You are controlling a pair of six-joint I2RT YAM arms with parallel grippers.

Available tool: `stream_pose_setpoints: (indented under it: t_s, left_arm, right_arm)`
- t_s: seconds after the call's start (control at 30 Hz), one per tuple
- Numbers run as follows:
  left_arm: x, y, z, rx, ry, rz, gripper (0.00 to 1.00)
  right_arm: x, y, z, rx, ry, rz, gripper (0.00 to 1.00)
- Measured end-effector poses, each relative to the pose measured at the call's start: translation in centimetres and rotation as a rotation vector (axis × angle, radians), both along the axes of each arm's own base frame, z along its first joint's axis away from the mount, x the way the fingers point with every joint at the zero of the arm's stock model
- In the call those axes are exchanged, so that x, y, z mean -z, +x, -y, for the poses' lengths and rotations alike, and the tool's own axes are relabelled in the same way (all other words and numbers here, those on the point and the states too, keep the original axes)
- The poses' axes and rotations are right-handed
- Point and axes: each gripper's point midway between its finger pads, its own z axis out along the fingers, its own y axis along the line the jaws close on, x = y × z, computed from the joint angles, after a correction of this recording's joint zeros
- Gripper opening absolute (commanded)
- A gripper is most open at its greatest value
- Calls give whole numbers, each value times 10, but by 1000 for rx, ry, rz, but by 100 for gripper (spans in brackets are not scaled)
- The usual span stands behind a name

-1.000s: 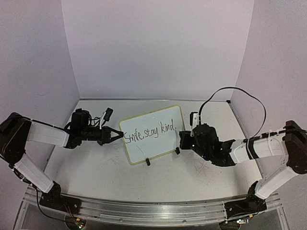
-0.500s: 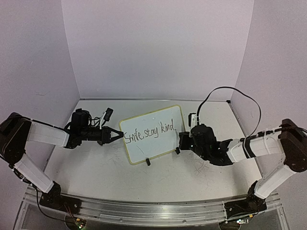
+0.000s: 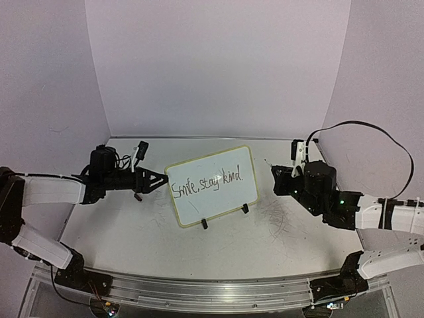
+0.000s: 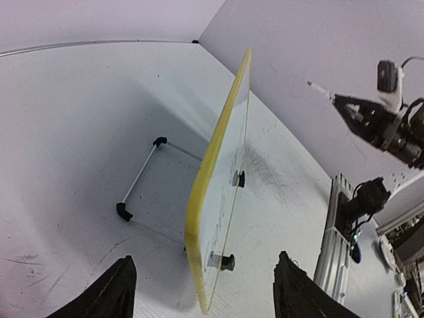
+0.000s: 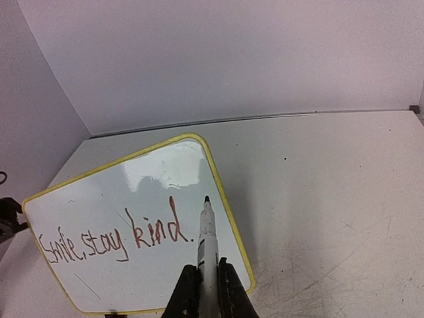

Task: Write a sentence on the whiteboard
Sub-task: Write a sentence on the whiteboard, then pick up the pen cap from the center of the board.

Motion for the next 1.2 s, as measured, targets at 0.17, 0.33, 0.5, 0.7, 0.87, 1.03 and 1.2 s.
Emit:
stream_pose_setpoints:
  t_s: [0.17, 0.33, 0.5, 0.7, 0.87, 1.03, 1.2]
  left_arm:
    - [-44, -5, -19, -114, -2, 34, 72]
    - [-48, -5, -58, -385, -30, -144, 68]
    - [11, 5, -90, -680, -4, -507, 65]
    - [58, 47, -99, -906, 167, -751, 64]
    - [78, 82, -98, -990, 255, -812, 61]
    - [120, 78, -109, -1064, 371, -910, 58]
    - [149, 66, -119, -1108, 466, -970, 52]
  right_arm:
    - [1, 2, -1, -16, -78, 32, 0]
    - [-5, 4, -3, -31, -120, 76, 0]
    - [-10, 4, -3, -37, -137, 104, 0]
    - [-10, -1, 3, -39, -137, 117, 0]
    - [-21, -10, 15, -24, -97, 149, 0]
    - [-23, -18, 29, 2, -67, 164, 0]
    - [-18, -21, 38, 25, -59, 161, 0]
